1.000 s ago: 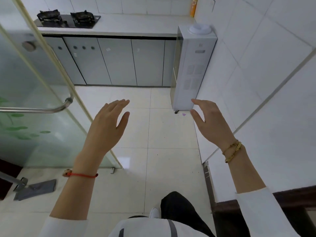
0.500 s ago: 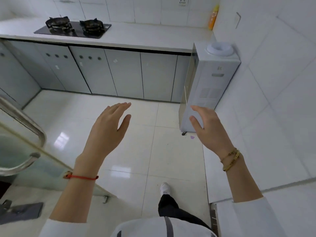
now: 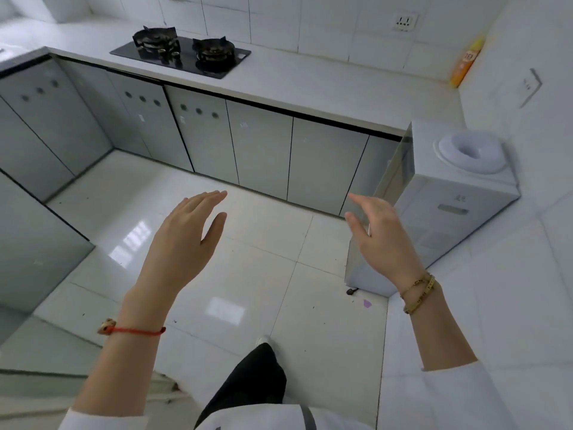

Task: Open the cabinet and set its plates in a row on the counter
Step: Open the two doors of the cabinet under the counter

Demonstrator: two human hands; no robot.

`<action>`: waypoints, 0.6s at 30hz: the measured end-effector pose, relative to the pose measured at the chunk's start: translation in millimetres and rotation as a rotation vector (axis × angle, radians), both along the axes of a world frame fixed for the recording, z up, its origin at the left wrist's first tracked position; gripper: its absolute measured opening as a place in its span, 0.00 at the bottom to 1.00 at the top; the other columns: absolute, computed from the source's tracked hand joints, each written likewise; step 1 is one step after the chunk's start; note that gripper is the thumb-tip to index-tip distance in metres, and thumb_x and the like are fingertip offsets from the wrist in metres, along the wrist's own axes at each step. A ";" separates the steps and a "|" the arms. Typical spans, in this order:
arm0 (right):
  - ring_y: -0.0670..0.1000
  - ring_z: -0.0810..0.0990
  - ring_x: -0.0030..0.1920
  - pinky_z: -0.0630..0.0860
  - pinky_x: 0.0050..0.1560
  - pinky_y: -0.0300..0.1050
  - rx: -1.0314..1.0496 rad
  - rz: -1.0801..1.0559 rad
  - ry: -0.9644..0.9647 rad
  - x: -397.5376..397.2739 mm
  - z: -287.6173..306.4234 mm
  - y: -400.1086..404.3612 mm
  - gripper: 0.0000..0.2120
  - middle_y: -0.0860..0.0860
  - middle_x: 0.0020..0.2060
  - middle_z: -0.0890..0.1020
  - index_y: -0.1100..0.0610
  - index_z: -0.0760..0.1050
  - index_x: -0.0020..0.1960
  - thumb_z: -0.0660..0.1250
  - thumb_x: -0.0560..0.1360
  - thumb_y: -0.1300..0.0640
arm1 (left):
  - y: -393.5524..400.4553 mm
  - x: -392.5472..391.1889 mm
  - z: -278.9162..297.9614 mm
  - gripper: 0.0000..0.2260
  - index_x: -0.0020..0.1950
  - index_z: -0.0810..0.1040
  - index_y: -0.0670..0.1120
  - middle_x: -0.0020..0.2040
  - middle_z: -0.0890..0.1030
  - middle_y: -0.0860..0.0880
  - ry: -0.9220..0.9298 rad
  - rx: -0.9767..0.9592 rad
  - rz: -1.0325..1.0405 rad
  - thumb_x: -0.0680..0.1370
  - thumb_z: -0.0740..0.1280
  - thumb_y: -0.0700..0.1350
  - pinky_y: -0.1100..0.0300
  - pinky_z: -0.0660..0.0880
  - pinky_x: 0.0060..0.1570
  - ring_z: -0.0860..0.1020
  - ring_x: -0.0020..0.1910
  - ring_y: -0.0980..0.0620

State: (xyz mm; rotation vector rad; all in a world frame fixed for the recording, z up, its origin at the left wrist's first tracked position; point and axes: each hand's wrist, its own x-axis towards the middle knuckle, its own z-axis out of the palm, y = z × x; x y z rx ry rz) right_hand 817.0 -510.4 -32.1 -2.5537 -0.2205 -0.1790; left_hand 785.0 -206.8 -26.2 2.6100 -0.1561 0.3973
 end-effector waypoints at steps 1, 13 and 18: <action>0.50 0.67 0.70 0.61 0.69 0.40 0.001 0.005 0.004 16.0 -3.0 0.1 0.21 0.52 0.66 0.74 0.56 0.68 0.72 0.57 0.81 0.50 | 1.4 12.8 -2.4 0.17 0.70 0.73 0.46 0.66 0.77 0.50 0.002 0.002 0.012 0.82 0.60 0.45 0.49 0.71 0.66 0.75 0.66 0.48; 0.49 0.65 0.71 0.60 0.70 0.41 -0.017 0.031 0.029 238.9 -17.3 26.4 0.21 0.51 0.68 0.73 0.56 0.67 0.72 0.56 0.82 0.49 | 37.3 225.0 -19.6 0.16 0.68 0.75 0.46 0.65 0.78 0.49 -0.006 0.003 0.065 0.81 0.61 0.45 0.55 0.73 0.60 0.76 0.63 0.47; 0.49 0.65 0.71 0.58 0.69 0.39 -0.015 0.017 -0.004 342.5 -4.6 48.2 0.21 0.51 0.67 0.73 0.55 0.66 0.72 0.56 0.82 0.50 | 56.7 329.0 -9.2 0.16 0.69 0.74 0.47 0.65 0.78 0.50 -0.016 0.006 0.085 0.81 0.61 0.46 0.55 0.71 0.62 0.75 0.65 0.49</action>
